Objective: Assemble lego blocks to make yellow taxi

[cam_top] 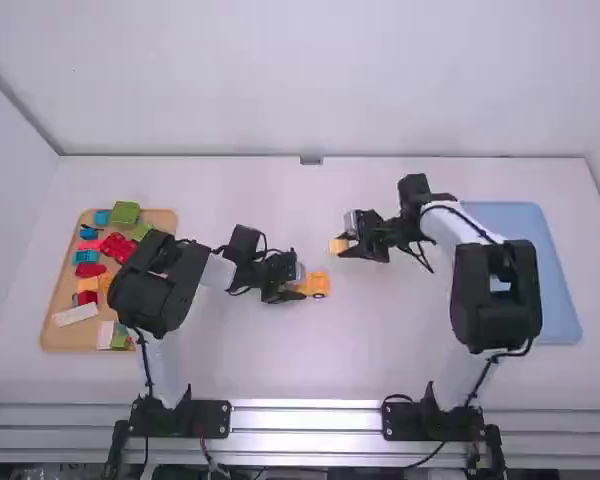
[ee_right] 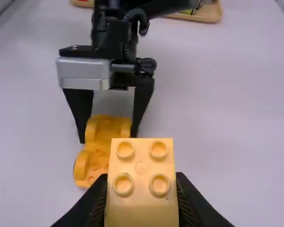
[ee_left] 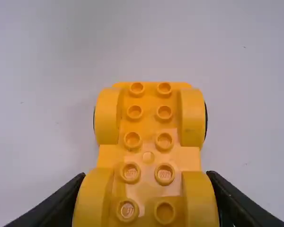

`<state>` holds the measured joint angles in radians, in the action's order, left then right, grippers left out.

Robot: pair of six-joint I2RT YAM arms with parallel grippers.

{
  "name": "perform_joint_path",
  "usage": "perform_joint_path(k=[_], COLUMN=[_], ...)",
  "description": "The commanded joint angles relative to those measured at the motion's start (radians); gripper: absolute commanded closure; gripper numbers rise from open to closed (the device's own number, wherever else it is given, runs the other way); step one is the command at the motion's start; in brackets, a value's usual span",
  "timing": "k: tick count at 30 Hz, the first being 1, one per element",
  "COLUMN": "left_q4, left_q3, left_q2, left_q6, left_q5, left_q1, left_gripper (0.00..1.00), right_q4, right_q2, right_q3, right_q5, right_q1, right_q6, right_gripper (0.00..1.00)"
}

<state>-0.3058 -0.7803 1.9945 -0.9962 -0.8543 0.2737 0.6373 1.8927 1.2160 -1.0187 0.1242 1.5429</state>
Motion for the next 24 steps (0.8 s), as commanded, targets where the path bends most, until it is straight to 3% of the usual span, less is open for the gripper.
perform_joint_path(k=[1,4,9,18,24], left_q4=[0.0,-0.012,-0.013,-0.01,-0.008], left_q3=[-0.004,-0.004,-0.004,-0.004,-0.004], left_q2=[0.008,0.008,0.008,0.008,0.008], left_q6=[-0.015,-0.015,-0.014,-0.014,-0.014], left_q5=[-0.023,-0.023,-0.019,-0.019,-0.019], left_q1=[-0.002,-0.002,-0.003,0.001,0.001], left_gripper=[0.47,0.46,0.46,0.45,0.44], right_q4=[-0.102,-0.371,-0.565,-0.521,-0.537], right_q2=[-0.031,-0.025,-0.02,-0.019,0.018], right_q3=[-0.103,-0.231,-0.327,-0.333,-0.333], right_q5=[0.022,0.017,0.018,0.15,0.197], right_q1=[0.027,0.066,0.118,0.172,0.164], right_q6=[-0.209,-0.418,-0.516,-0.521,-0.521], right_gripper=[0.9,0.87,0.87,0.93,0.94])
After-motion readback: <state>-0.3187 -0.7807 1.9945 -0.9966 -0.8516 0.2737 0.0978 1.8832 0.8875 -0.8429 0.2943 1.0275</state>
